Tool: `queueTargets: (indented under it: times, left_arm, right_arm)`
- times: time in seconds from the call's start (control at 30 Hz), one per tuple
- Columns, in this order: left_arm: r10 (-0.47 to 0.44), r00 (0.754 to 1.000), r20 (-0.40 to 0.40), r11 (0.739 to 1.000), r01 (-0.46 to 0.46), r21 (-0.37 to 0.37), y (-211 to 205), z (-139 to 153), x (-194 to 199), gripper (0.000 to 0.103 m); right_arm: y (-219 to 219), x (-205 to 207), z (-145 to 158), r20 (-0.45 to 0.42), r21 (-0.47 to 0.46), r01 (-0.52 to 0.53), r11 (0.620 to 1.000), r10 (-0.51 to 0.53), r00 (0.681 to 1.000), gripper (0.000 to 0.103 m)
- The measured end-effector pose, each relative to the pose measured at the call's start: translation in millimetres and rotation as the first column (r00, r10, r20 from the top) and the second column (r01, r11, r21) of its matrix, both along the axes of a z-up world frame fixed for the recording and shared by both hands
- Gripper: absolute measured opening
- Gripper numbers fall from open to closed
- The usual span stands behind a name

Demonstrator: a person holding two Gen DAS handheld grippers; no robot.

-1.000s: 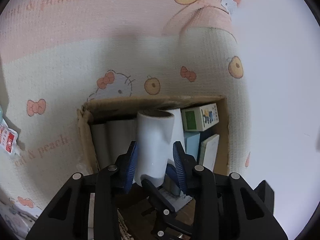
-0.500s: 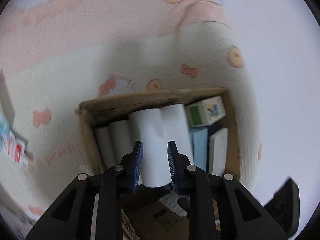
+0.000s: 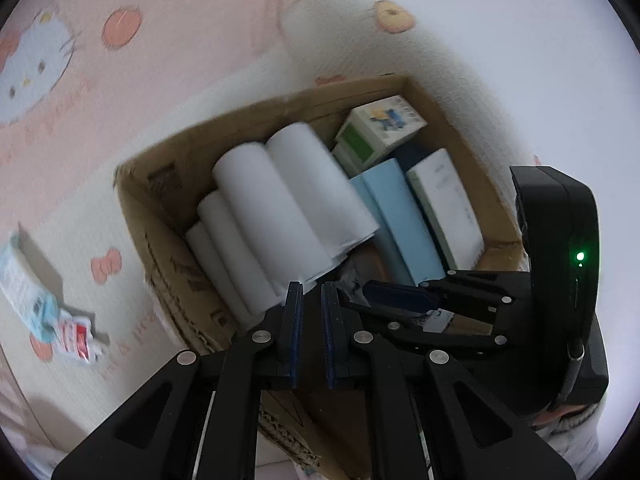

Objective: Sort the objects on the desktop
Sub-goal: 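Withdraw the right tool from the box toward the blue packet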

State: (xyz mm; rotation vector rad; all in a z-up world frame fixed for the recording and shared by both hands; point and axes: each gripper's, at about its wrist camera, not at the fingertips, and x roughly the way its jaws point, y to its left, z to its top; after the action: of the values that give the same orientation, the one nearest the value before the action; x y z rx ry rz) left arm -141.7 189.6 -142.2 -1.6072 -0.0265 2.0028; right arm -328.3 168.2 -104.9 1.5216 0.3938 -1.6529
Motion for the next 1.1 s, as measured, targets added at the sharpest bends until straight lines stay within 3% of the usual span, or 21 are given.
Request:
queueTargets:
  times: [0.17, 0.43, 0.5, 0.53, 0.57, 0.63, 0.83, 0.93, 1.1]
  left_arm:
    - [0.043, 0.998, 0.04, 0.998, -0.044, 0.036, -11, -8, -5, 0.011]
    - [0.036, 0.999, 0.038, 0.997, -0.039, 0.064, -8, -12, -5, 0.011]
    - [0.052, 0.998, 0.04, 0.995, -0.055, 0.088, -9, -12, -4, 0.018]
    - [0.061, 0.998, 0.034, 0.993, -0.064, 0.101, -10, -10, -2, 0.029]
    - [0.068, 0.997, 0.023, 0.99, -0.071, 0.12, -11, -8, 0, 0.038]
    - [0.075, 0.997, -0.003, 0.986, -0.074, 0.15, -14, -2, 5, 0.043]
    - [0.113, 0.988, -0.101, 0.97, -0.087, 0.226, -30, 21, 24, 0.044]
    - [0.125, 0.98, -0.154, 0.968, -0.087, 0.234, -37, 30, 35, 0.044]
    - [0.146, 0.944, -0.297, 0.969, -0.076, 0.236, -53, 46, 65, 0.029]
  right_arm:
    - [-14, -5, -8, -0.047, 0.039, -0.001, 0.999, 0.002, 0.999, 0.022]
    - [-15, -8, -6, -0.072, -0.017, -0.011, 1.0, 0.01, 0.997, 0.022]
    - [-8, -6, -13, -0.089, -0.008, -0.02, 1.0, 0.019, 0.996, 0.022]
    - [-6, -3, -12, -0.09, -0.004, -0.029, 1.0, 0.029, 0.995, 0.022]
    - [-3, 0, -10, -0.092, -0.007, -0.034, 0.999, 0.033, 0.995, 0.022]
    - [4, 7, -1, -0.103, -0.033, -0.035, 0.999, 0.031, 0.994, 0.022]
    - [30, 30, 30, -0.217, -0.118, -0.054, 0.992, 0.027, 0.976, 0.022]
    - [39, 46, 38, -0.265, -0.151, -0.072, 0.986, 0.03, 0.964, 0.022]
    - [40, 61, 52, -0.352, -0.168, -0.113, 0.979, 0.047, 0.935, 0.022]
